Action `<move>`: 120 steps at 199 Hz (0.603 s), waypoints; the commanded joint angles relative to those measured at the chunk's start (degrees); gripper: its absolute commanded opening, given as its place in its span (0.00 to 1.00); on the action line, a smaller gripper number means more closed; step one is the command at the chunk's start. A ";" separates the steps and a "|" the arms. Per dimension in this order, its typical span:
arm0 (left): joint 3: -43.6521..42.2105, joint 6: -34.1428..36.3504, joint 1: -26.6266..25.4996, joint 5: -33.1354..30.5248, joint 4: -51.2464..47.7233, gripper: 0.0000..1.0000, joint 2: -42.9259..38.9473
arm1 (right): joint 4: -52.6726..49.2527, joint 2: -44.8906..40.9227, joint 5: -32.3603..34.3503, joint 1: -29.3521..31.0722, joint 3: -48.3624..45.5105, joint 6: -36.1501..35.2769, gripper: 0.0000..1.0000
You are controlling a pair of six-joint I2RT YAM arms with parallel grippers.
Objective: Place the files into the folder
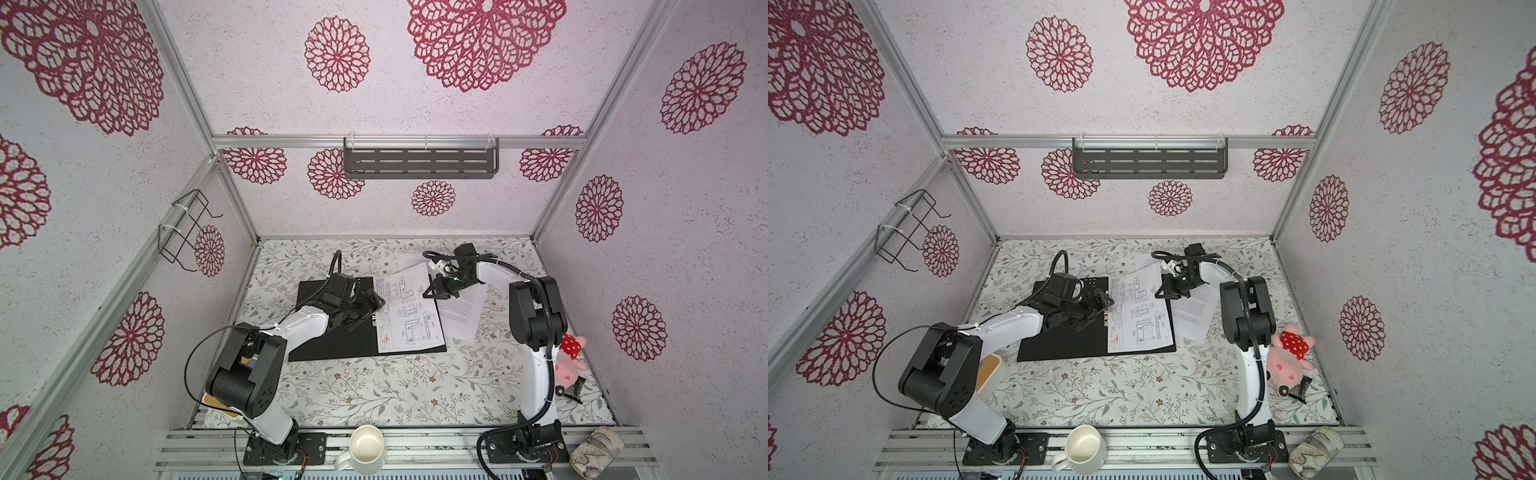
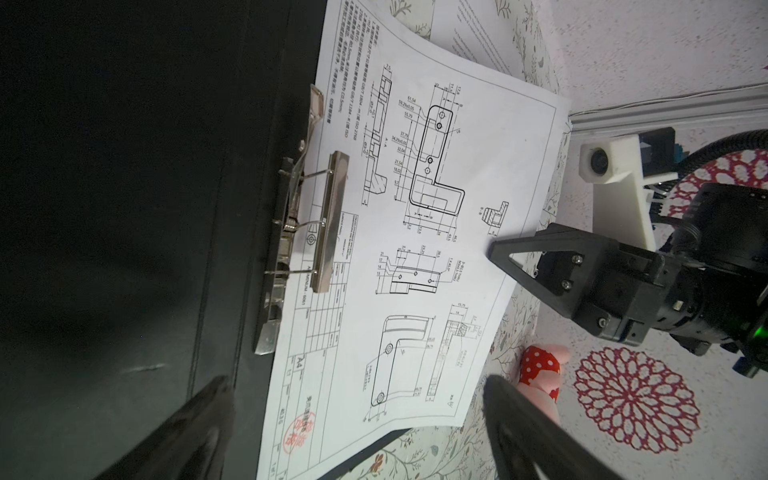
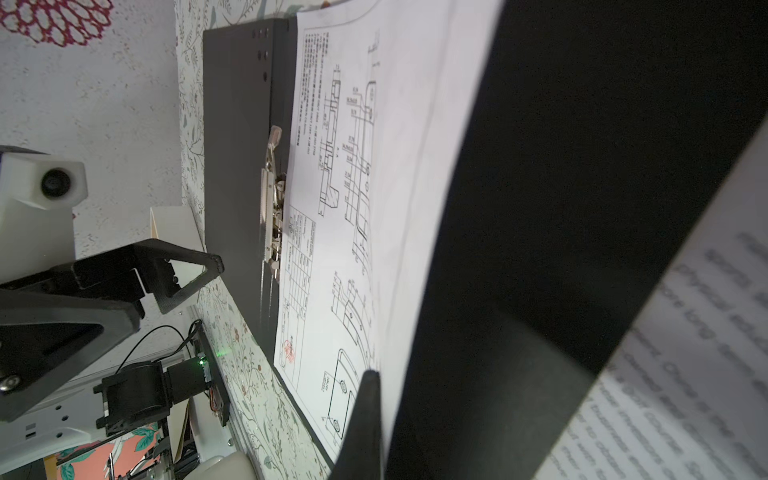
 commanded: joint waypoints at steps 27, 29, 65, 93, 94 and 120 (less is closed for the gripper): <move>0.62 0.08 -0.09 0.62 1.03 0.96 0.91 | 0.70 -0.21 -2.01 -0.18 -0.33 0.38 0.02; 0.65 0.09 -0.12 0.65 1.07 0.96 0.91 | 0.63 -0.21 -2.13 -0.18 -0.33 0.27 0.02; 0.49 0.04 -0.11 0.76 1.17 0.96 0.91 | 0.03 0.06 -2.92 -0.09 -0.37 -0.37 0.02; 0.49 0.04 -0.10 0.78 1.26 0.96 0.91 | -0.54 0.06 -2.67 -0.09 -0.36 -1.00 0.02; 0.49 0.04 -0.08 0.81 1.26 0.96 0.91 | -0.60 0.06 -2.67 -0.09 -0.30 -1.03 0.02; 0.40 0.06 -0.12 0.76 1.26 0.96 0.91 | -2.49 0.28 -2.08 -0.09 0.41 -2.78 0.01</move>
